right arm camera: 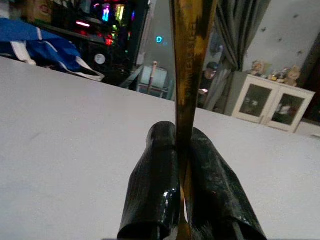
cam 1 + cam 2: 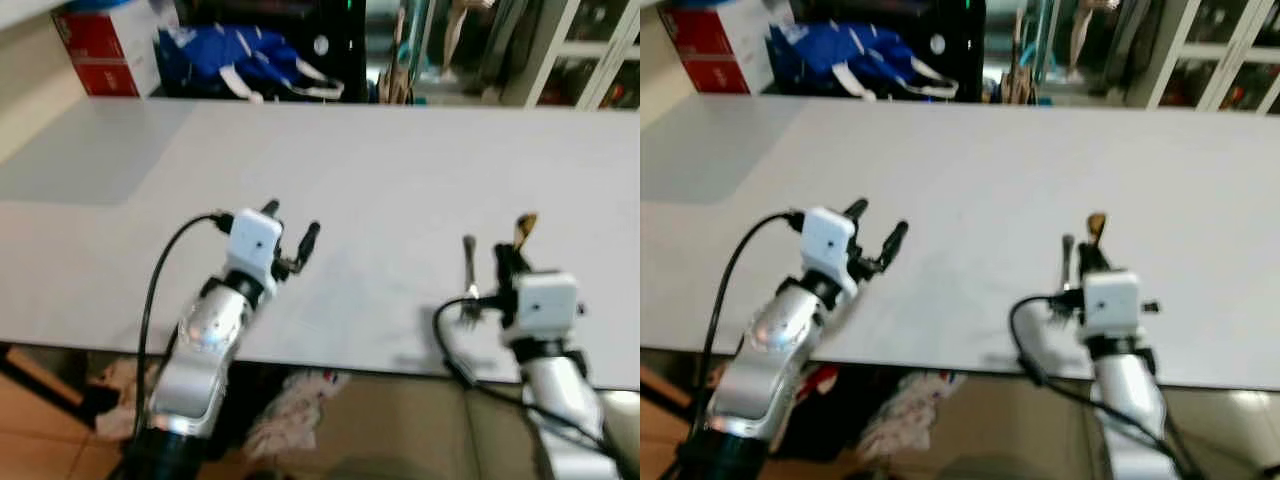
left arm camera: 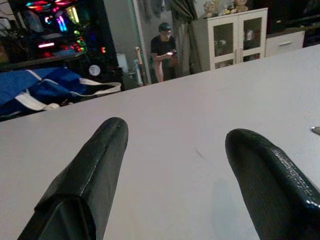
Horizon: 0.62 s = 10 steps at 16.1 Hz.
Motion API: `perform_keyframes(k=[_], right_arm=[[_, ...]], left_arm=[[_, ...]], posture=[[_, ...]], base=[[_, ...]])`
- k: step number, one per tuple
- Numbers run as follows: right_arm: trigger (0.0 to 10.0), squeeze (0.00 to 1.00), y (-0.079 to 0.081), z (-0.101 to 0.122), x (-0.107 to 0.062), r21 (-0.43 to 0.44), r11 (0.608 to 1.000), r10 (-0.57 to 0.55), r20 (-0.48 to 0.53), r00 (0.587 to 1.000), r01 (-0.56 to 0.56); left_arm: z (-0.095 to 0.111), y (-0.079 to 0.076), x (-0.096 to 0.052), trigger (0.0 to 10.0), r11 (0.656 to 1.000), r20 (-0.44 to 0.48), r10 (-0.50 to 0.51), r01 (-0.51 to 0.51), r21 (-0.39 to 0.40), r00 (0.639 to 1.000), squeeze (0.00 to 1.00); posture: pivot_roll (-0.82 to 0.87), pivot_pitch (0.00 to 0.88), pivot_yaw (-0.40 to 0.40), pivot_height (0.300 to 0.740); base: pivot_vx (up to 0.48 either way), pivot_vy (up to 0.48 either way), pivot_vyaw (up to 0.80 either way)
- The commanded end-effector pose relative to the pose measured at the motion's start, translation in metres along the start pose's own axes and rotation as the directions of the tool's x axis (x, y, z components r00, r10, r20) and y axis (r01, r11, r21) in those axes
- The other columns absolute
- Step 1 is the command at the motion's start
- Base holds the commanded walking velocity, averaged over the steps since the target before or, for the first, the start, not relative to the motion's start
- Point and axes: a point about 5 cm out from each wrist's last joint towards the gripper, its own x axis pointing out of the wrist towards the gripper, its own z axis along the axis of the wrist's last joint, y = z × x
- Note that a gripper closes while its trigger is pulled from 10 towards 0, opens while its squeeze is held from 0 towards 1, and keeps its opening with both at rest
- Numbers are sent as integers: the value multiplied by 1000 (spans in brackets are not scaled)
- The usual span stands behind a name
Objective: Setting the table
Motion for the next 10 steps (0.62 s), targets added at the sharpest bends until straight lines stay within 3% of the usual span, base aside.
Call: perform_keyframes(k=[1, 4, 5, 7, 8, 9, 10], right_arm=[[0, 0, -15, 12, 9, -25, 999, -38, 51, 998, 39], [0, 0, -56, 39, 48, -81, 988, -114, 155, 981, 128], [0, 0, -56, 45, 62, -64, 991, -104, 177, 979, 117], [0, 0, -42, 51, 83, -34, 998, -52, 202, 978, 60], [0, 0, -30, 53, 93, 5, 1000, -20, 206, 978, 19], [0, 0, -2, 51, 106, 70, 995, 51, 184, 982, -65], [0, 0, 2, 51, 107, 76, 994, 61, 180, 982, -76]], left_arm=[[3, -5, 2, 10000, 1000, 11, -25, 25, -1, 1000, 0], [3, -3, 1, 10000, 1000, 13, -17, 16, 9, 1000, 0], [3, -1, 1, 10000, 1000, 16, -8, 8, 18, 1000, 0], [5, 0, 3, 10000, 999, 27, -3, 2, 45, 1000, 0], [7, 0, 3, 10000, 999, 35, -3, 1, 54, 999, 0], [8, 0, 4, 10000, 999, 39, 3, -5, 54, 999, 0], [9, 0, 3, 10000, 998, 39, 3, -6, 54, 999, 0]], posture=[[-56, 0, 29, 740], [-46, 0, 25, 740], [-43, 0, 23, 740], [-37, 0, 20, 740], [-34, 0, 18, 740], [-19, 0, 11, 740], [-19, 0, 11, 740]], base=[[0, 0, 0], [0, 0, 0], [0, 0, 0], [0, 0, 0], [0, 0, 0], [0, 0, 0], [0, 0, 0]])
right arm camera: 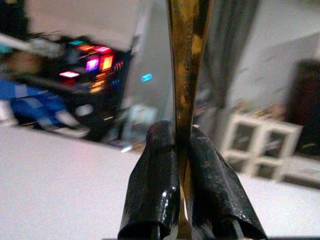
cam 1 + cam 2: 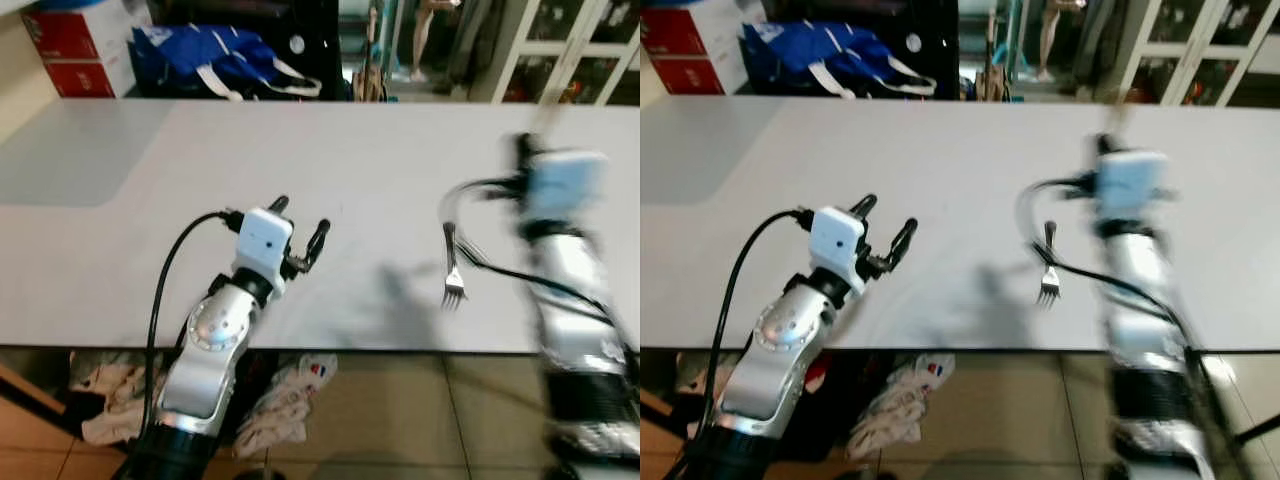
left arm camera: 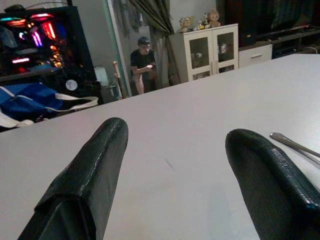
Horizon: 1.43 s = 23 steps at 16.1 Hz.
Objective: Setting the table
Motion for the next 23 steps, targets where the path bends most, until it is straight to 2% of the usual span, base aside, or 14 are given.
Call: perform_keyframes(k=[1, 3, 4, 6, 8, 12, 14, 17, 18, 19, 23], right_arm=[[0, 0, 8, -1, 2, 18, 999, 34, 0, 999, -34], [0, 0, 42, -6, 6, 112, 984, 142, -46, 989, -137], [0, 0, 52, -7, 6, 141, 976, 175, -51, 983, -167], [0, 0, 59, -5, 6, 170, 966, 205, -39, 978, -196], [0, 0, 61, -7, 5, 180, 962, 219, -59, 974, -206], [0, 0, 46, -21, 0, 60, 990, 138, -126, 982, -131], [0, 0, 51, -33, -4, 57, 990, 134, -170, 976, -126], [0, 0, 54, -38, -5, 61, 992, 118, -204, 972, -107], [4588, 0, 55, -37, -4, 57, 992, 120, -196, 973, -111], [10000, 0, 55, -35, -3, 53, 992, 119, -189, 975, -111], [10000, 0, 54, -27, 1, 40, 995, 99, -141, 985, -94]], left_arm=[[4, 2, 1, 10000, 1000, 12, 9, -9, 18, 1000, 0], [3, 2, -2, 10000, 1000, 0, 20, -20, 10, 1000, 0], [3, 2, -4, 10000, 1000, -4, 26, -26, 6, 1000, 0], [3, 3, -6, 10000, 1000, -8, 31, -31, 5, 999, 0], [2, 3, -6, 10000, 999, -16, 35, -35, -2, 999, 0], [0, 2, -9, 10000, 999, -30, 34, -34, -10, 999, 0], [0, 0, -8, 10000, 999, -33, 30, -31, -11, 999, 0], [0, 1, -8, 10000, 999, -36, 31, -32, -11, 999, 0], [0, 1, -8, 10000, 999, -37, 33, -33, -11, 999, 0], [0, 1, -9, 10000, 999, -37, 32, -32, -11, 999, 0], [1, 0, -9, 10000, 1000, -37, 28, -28, -8, 999, 0]], posture=[[-10, 0, 7, 740], [2, 9, 0, 740], [8, 19, -3, 740], [9, 24, -5, 740], [10, 31, -6, 740], [3, 38, -8, 740], [4, 38, -10, 740], [10, 37, -12, 740], [10, 37, -12, 740], [9, 37, -11, 740], [6, 38, -9, 740]], base=[[0, 0, 0], [0, 0, 0], [0, 0, 0], [0, 0, 0], [0, 0, 0], [0, 0, 0], [0, 0, 0], [0, 0, 0], [0, 0, 0], [0, 0, 0], [0, 0, 0]])
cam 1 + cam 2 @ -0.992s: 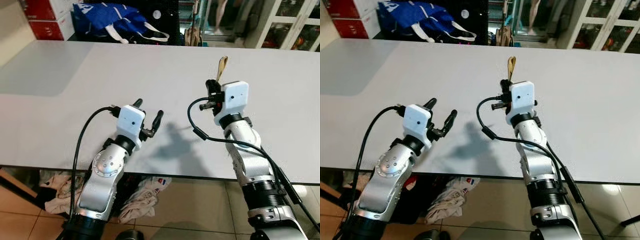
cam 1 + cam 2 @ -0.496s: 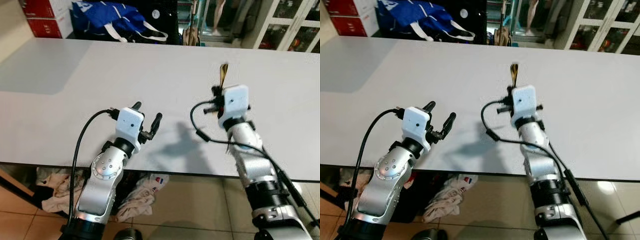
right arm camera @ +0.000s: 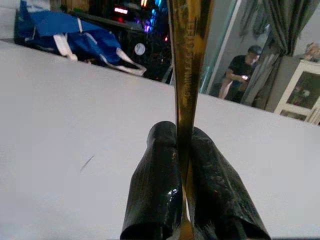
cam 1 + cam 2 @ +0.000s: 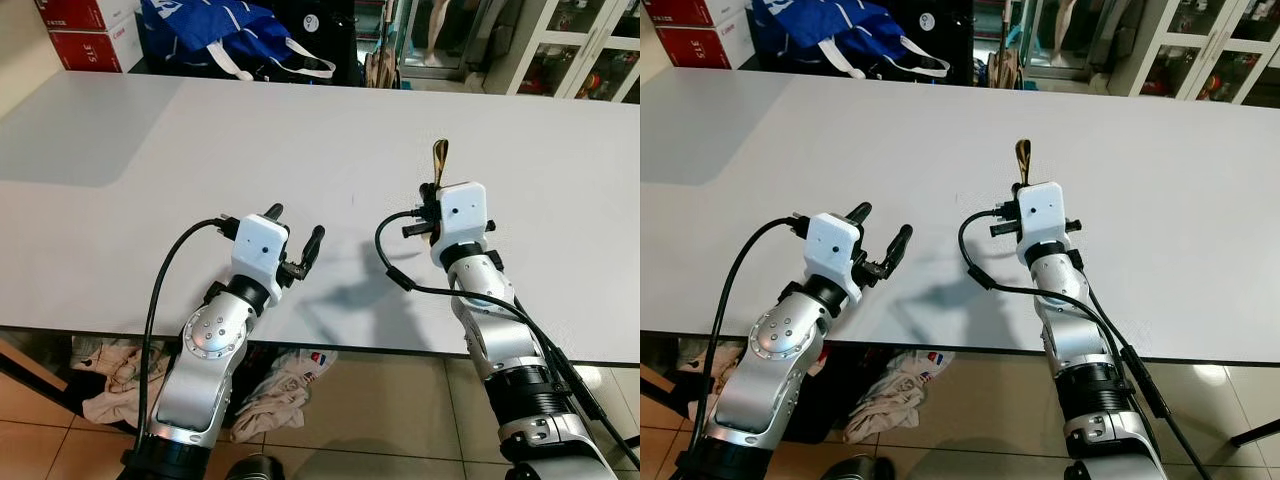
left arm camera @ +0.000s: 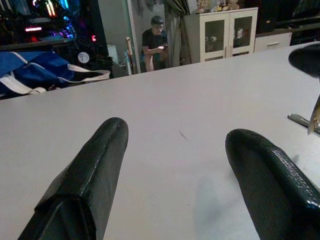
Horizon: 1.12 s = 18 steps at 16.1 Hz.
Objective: Setting the table
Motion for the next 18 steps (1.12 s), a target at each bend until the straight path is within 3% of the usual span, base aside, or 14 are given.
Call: perform_keyframes(k=[1, 2, 3, 4, 7, 9, 10, 11, 13, 14, 15, 16, 17, 18], right_arm=[[10000, 0, -2, 12, 5, -25, 1000, -1, 54, 999, 2], [10000, 0, -1, 14, 6, -55, 998, 12, 60, 998, -9], [10000, 0, 4, 19, 4, -226, 972, 88, 92, 992, -66], [10000, 0, 7, 22, 4, -306, 949, 122, 111, 986, -83], [10000, 0, 13, 29, 0, -549, 828, 246, 171, 954, -115], [10000, 0, 18, 25, -9, -739, 660, 378, 174, 910, -133], [10000, 0, 23, 19, -15, -826, 547, 464, 159, 872, -140], [10000, 0, 26, 7, -27, -922, 367, 572, 117, 812, -126], [10000, 0, 22, 3, -33, -952, 301, 594, 150, 790, -46], [10000, 0, 19, 4, -35, -951, 310, 584, 202, 786, 14], [10000, 0, 13, 6, -37, -925, 368, 540, 292, 790, 90], [10000, 0, 0, 10, -32, -796, 595, 345, 380, 858, 114], [10000, 0, -7, 9, -29, -702, 699, 230, 398, 888, 133], [10000, 0, -16, 3, -22, -519, 844, 44, 322, 946, 138]], left_arm=[[4, -1, 1, 10000, 1000, 9, -2, 2, 10, 1000, 0], [4, -1, 1, 10000, 1000, 9, -3, 3, 10, 1000, 0], [4, -2, 1, 10000, 1000, 8, -4, 3, 9, 1000, 0], [4, -2, 1, 10000, 1000, 7, -3, 3, 9, 1000, 0], [3, -2, 1, 10000, 1000, 4, -1, 1, 8, 1000, 0], [3, -2, 2, 10000, 1000, 4, 3, -3, 6, 1000, 0], [3, -2, 2, 10000, 1000, 4, 3, -3, 7, 1000, 0], [3, -2, 2, 10000, 1000, 4, 4, -4, 9, 1000, 0], [3, -2, 2, 10000, 1000, 5, 6, -6, 9, 1000, 0], [3, -2, 2, 10000, 1000, 6, 7, -7, 9, 1000, 0], [3, -2, 2, 10000, 1000, 7, 9, -9, 10, 1000, 0], [3, -1, 2, 10000, 1000, 7, 9, -10, 11, 1000, 0], [3, -1, 2, 10000, 1000, 8, 9, -9, 12, 1000, 0], [4, -1, 2, 10000, 1000, 8, 9, -9, 12, 1000, 0]], posture=[[6, 37, -9, 740], [6, 37, -10, 740], [6, 37, -10, 740], [6, 37, -10, 740], [0, 38, -13, 740], [-1, 40, -14, 740], [-1, 40, -15, 740], [-1, 40, -16, 740], [1, 41, -19, 740], [1, 41, -19, 740], [4, 40, -17, 740], [4, 39, -15, 740], [5, 37, -11, 740], [6, 36, -11, 740]], base=[[0, 0, 0], [0, 0, 0], [0, 0, 0], [0, 0, 0], [0, 0, 0], [0, 0, 0], [0, 0, 0], [0, 0, 0], [0, 0, 0], [0, 0, 0], [0, 0, 0], [0, 0, 0], [0, 0, 0], [0, 0, 0]])
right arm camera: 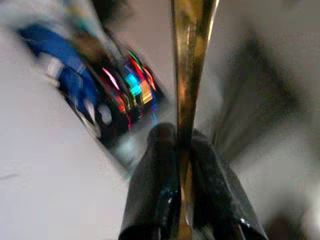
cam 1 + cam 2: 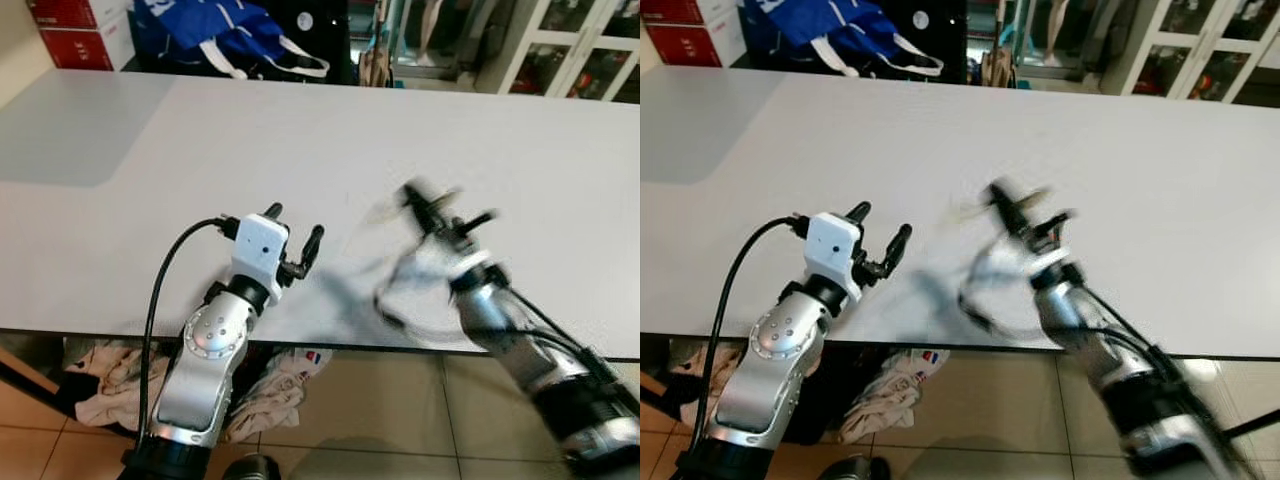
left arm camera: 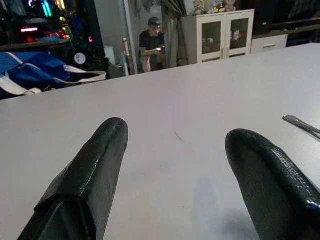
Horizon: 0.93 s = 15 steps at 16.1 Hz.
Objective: Setting the table
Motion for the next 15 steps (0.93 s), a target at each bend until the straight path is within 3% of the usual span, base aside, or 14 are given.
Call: perform_keyframes(k=[1, 2, 3, 10, 12, 14, 15], right_arm=[[10000, 0, -8, -21, -2, 199, 974, -64, -211, 975, 107], [10000, 0, -4, -28, -1, 301, 942, -50, -304, 951, 146], [10000, 0, -1, -30, 1, 330, 930, -38, -349, 936, 160], [10000, 0, -13, -49, 23, 456, 866, 118, -588, 800, 207], [10000, 0, -15, -55, 25, 481, 852, 182, -641, 746, 206], [10000, 0, -11, -66, 21, 504, 854, 305, -685, 662, 128], [10000, 0, -12, -68, 20, 506, 854, 313, -689, 653, 124]], left_arm=[[4, 0, 2, 10000, 1000, 10, -3, 3, 10, 1000, 0], [4, 0, 2, 10000, 1000, 9, -5, 5, 12, 1000, 0], [4, -1, 1, 10000, 1000, 9, -9, 9, 13, 1000, 0], [4, -2, 2, 10000, 1000, 7, -15, 15, 8, 1000, 0], [4, -2, 2, 10000, 1000, 6, -14, 14, 4, 1000, 0], [4, -3, 2, 10000, 1000, 1, -13, 13, -7, 1000, 0], [4, -4, 2, 10000, 1000, 1, -13, 13, -8, 1000, 0]], posture=[[8, 34, -8, 740], [9, 33, -5, 740], [10, 33, -4, 740], [6, 24, -10, 740], [6, 26, -12, 740], [4, 32, -13, 740], [4, 32, -14, 740]], base=[[0, 0, 0], [0, 0, 0], [0, 0, 0], [0, 0, 0], [0, 0, 0], [0, 0, 0], [0, 0, 0]])
